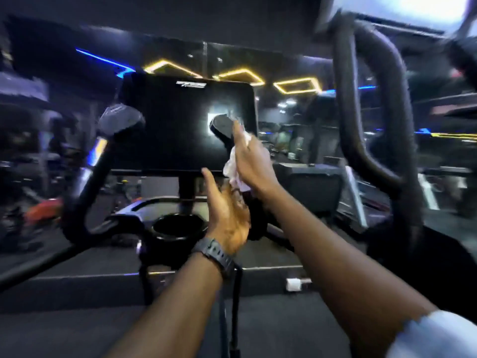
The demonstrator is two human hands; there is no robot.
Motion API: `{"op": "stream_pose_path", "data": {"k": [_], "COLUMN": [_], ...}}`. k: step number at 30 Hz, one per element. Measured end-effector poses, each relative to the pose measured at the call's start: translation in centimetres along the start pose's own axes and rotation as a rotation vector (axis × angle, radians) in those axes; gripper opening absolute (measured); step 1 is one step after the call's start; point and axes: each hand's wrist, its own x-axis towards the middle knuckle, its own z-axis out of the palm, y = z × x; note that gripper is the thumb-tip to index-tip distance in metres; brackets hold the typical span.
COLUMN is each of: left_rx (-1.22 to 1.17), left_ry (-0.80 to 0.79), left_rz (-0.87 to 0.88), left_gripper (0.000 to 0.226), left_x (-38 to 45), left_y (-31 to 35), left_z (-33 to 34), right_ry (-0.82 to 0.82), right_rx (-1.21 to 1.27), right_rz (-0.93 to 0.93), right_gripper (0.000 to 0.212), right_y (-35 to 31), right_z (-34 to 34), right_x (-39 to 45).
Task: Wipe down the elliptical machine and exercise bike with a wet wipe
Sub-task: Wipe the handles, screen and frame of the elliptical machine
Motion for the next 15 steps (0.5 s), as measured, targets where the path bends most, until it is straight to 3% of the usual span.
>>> {"op": "stream_pose_path", "data": {"k": [4, 12, 15], "left_rx": [-0.028, -0.019, 0.017], "left_ry": [-0.021, -0.118, -0.095], "left_rz": [-0.192, -0.4, -0.412], "left_gripper": [0.086, 0.095, 0.097], "left_x": [-0.7, 0.6, 0.5], "left_y": [2.3, 7.2, 8.2], "left_z": [-0.9, 1.2, 1.6], "right_ry": [0.075, 0.103, 0.142], "right_rx": [-0.125, 0.061, -0.043], "right_rz": [0.194, 0.376, 0.404], "right_gripper": [0.049, 0.067, 0.072], "right_y": [1.5, -4.1, -3.4], "right_z": [0.0, 1.1, 1.0], "right_x": [-4.0, 2.6, 0.6]}}
